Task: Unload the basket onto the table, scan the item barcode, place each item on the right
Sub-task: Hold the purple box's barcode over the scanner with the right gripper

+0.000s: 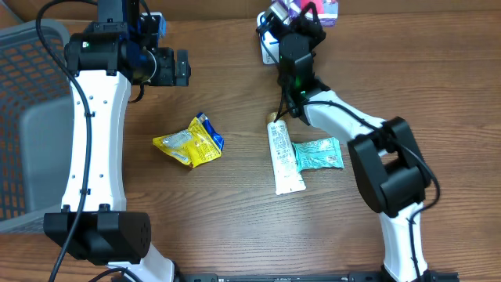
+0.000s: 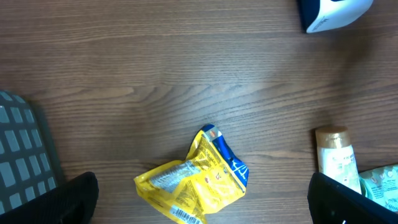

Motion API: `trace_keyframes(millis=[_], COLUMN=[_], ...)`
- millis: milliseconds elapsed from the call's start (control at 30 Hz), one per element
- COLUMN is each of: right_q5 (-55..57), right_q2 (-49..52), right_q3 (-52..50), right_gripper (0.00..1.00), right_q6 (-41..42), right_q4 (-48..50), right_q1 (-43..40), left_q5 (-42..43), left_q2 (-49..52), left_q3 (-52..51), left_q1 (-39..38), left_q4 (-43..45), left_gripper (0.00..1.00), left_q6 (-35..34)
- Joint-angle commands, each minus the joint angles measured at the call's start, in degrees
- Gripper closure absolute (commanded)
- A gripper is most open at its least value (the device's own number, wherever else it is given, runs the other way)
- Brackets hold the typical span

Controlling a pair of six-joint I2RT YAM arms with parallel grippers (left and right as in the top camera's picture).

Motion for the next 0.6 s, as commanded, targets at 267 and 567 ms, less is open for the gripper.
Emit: trace_keyframes(millis=[267, 567], right_q5=[-7.54, -13.64], right_q2=[5.42, 5.55], right_q3=[1.25, 1.31], right_gripper=[0.96, 0.96], right_q6=[-11.21, -11.23], right_q4=[7.63, 7.61], right_q1=[0.24, 0.09], left_q5=[-0.17, -0.17], left_q2=[0.63, 0.63], left_q3=[-0.28, -0.28], left_q1=[0.11, 0.09], left_q4=[0.04, 0.04], left_gripper=[0.0, 0.0], left_q6=[1.31, 1.31])
